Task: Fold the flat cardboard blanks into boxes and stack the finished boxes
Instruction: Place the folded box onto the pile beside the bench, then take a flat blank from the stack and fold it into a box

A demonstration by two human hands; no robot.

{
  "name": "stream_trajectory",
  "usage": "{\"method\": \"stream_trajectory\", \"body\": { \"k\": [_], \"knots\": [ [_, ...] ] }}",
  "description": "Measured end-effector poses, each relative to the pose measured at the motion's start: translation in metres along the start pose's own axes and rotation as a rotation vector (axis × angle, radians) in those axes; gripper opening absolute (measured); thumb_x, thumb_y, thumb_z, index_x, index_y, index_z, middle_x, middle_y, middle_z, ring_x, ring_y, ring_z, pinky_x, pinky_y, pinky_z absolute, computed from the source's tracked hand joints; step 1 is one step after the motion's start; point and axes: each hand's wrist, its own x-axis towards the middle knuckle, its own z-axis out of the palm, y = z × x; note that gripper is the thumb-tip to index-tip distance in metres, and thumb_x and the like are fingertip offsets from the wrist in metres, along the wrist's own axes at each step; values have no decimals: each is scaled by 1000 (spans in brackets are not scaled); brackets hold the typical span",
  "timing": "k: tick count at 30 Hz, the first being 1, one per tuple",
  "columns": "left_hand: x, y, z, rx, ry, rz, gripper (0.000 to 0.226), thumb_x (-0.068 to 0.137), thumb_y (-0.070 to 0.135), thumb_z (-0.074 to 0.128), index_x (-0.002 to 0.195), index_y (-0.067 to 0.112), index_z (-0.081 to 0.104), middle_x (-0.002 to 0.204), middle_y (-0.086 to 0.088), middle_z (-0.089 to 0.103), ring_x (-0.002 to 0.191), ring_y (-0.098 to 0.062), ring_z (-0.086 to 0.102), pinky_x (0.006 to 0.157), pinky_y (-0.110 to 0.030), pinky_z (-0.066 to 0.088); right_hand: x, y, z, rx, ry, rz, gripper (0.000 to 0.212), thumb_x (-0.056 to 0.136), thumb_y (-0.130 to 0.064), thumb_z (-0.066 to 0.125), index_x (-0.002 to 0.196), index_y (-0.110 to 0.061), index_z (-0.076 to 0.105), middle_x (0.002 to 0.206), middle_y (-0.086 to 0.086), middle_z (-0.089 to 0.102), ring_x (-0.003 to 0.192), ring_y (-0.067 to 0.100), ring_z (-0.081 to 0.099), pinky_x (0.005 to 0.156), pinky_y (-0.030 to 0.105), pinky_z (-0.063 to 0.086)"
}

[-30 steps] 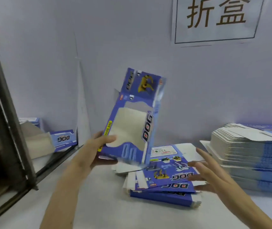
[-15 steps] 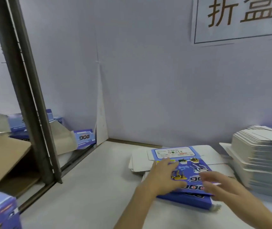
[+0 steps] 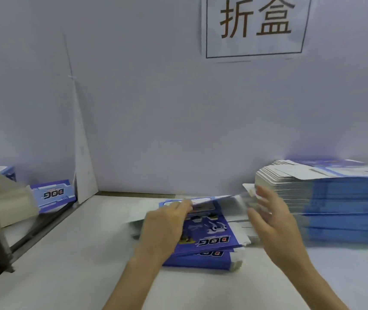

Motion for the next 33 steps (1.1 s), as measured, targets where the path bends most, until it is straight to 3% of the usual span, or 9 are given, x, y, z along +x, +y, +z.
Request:
{"method": "stream_trajectory", "body": {
  "k": [3, 6, 9, 12, 22, 25, 29, 31, 33],
  "knots": [
    [6, -16, -25, -113, 426, -23, 9, 82, 15, 70, 90, 13, 68, 57, 3, 61, 38, -21, 52, 36, -19, 32, 6, -8, -10, 92, 94, 0, 55, 95, -8, 59, 143, -26, 41, 133, -7, 51, 118, 11, 51, 86, 9, 42],
    [8, -16, -41, -557, 595, -190, 22, 102, 29, 43, 107, 17, 61, 66, 17, 57, 56, -3, 55, 49, -9, 37, 10, -10, -17, 225, 15, 44, 56, 97, -16, 57, 147, -29, 36, 133, -8, 51, 120, 9, 51, 82, 8, 40],
    [9, 2, -45, -1064, 511, -329, 29, 99, 29, 39, 124, 30, 55, 110, 24, 64, 107, 1, 60, 77, -10, 52, 8, -13, -18, 323, -70, 36, 56, 96, -25, 54, 148, -31, 33, 139, -10, 52, 124, 5, 52, 94, 18, 42],
    [8, 23, -39, -1222, 423, -359, 40, 99, 25, 40, 136, 38, 46, 129, 22, 58, 122, -1, 53, 97, -25, 50, 7, -17, -20, 412, -78, 1, 55, 93, -29, 53, 146, -32, 39, 126, -19, 64, 114, 0, 61, 77, 14, 53],
    [9, 30, -27, -1281, 211, -477, 76, 79, 58, 60, 148, 40, 30, 134, 21, 52, 125, 1, 49, 101, -25, 47, 2, -17, -15, 559, 20, 38, 59, 93, -24, 59, 145, -42, 40, 124, -21, 65, 101, 1, 68, 62, 18, 56],
    [9, 29, -24, -1253, 136, -515, 97, 67, 73, 64, 149, 42, 23, 139, 21, 46, 130, -3, 44, 106, -39, 45, 0, -20, -13, 528, 33, 38, 63, 88, -32, 61, 145, -44, 39, 126, -24, 63, 109, 2, 65, 70, 19, 58],
    [5, 41, -23, -1351, -30, -546, 104, 58, 76, 69, 148, 42, 27, 139, 18, 50, 125, -9, 53, 95, -30, 53, -8, -25, -4, 471, -19, 15, 66, 86, -36, 61, 146, -45, 36, 134, -19, 59, 118, 12, 62, 91, 44, 57],
    [2, 49, -20, -1522, -145, -596, 83, 62, 64, 76, 135, 33, 50, 119, 4, 69, 101, -18, 69, 73, -30, 60, -13, -30, 2, 438, -60, -35, 60, 89, -35, 60, 142, -50, 37, 132, -23, 60, 115, 6, 63, 87, 35, 58],
    [1, 50, -15, -1633, -187, -664, 63, 61, 52, 73, 119, 27, 62, 105, 2, 74, 93, -21, 72, 74, -34, 60, -13, -35, -2, 357, -73, -137, 50, 92, -42, 60, 138, -51, 41, 131, -32, 56, 120, -6, 56, 88, 13, 51]
  ]
}}
